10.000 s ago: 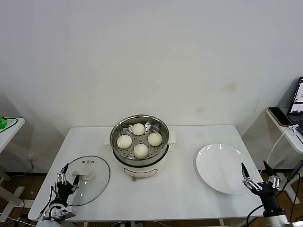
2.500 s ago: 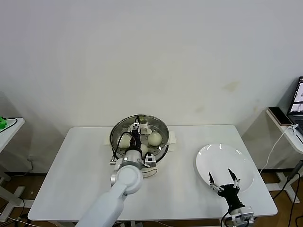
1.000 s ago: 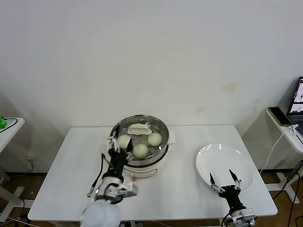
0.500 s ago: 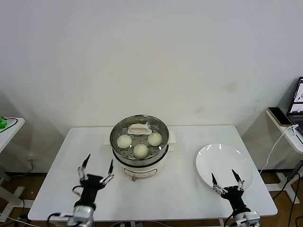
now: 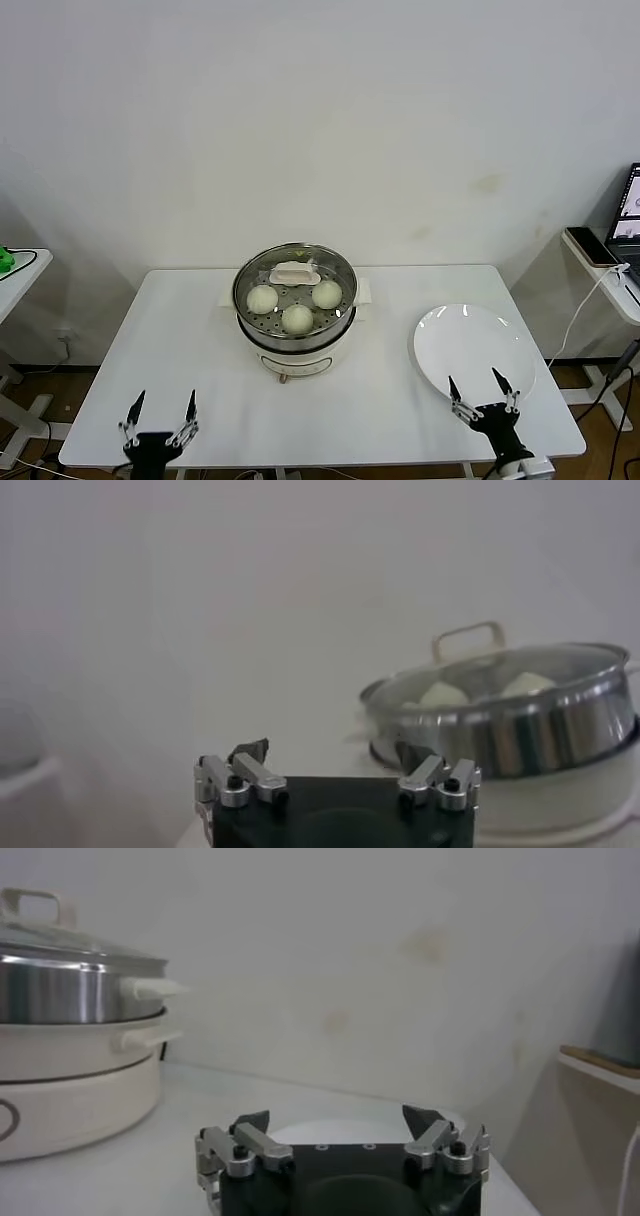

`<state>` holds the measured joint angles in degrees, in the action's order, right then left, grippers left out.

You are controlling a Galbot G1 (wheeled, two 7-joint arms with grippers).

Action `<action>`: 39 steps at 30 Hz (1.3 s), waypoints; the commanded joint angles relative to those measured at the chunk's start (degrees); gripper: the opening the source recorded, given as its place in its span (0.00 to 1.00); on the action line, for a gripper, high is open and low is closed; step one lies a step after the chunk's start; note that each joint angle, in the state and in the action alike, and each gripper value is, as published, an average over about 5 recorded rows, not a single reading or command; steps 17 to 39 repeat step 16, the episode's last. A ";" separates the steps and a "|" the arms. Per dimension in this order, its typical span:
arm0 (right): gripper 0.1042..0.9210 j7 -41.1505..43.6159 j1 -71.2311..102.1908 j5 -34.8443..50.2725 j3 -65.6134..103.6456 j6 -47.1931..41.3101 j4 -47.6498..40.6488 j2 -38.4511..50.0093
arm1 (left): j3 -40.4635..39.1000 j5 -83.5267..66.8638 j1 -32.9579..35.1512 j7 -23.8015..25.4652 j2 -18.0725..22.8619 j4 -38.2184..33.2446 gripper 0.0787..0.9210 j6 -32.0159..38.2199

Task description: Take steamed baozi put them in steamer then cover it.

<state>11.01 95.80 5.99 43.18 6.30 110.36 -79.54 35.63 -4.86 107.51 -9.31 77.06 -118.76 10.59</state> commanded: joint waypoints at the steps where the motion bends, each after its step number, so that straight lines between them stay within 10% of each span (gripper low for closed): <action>1: 0.88 -1.14 2.64 -0.92 -0.83 -2.63 2.72 -0.11 | 2.61 -4.44 6.13 -1.14 0.34 2.44 0.88 2.70; 39: 0.88 -1.72 2.62 -1.67 -1.79 -2.03 2.26 -0.79 | 2.80 -3.26 4.64 -1.01 -0.36 1.63 0.88 0.75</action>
